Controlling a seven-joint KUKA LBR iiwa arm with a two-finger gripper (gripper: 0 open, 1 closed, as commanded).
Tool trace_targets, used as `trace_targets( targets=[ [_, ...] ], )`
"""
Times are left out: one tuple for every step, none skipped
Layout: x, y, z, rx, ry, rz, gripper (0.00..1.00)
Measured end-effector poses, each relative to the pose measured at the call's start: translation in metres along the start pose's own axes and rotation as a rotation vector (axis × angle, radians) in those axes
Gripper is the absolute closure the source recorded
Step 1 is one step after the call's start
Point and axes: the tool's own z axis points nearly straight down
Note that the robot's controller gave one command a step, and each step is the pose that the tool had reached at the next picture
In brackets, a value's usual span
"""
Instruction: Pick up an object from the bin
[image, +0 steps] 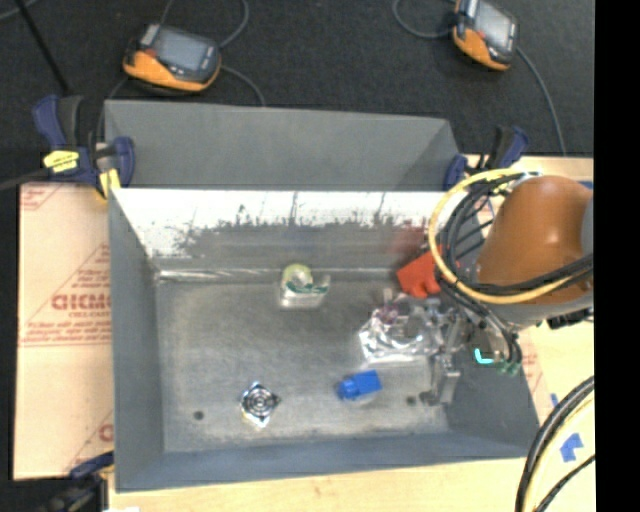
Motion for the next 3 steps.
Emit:
trace_targets(
  targets=[
    [0.013, 0.052, 0.106, -0.003, 0.003, 0.046, 0.0],
    [0.01, 0.049, 0.101, 0.0, -0.005, 0.044, 1.0],
    [-0.011, 0.079, 0.11, -0.001, -0.007, 0.042, 1.0]
  ],
)
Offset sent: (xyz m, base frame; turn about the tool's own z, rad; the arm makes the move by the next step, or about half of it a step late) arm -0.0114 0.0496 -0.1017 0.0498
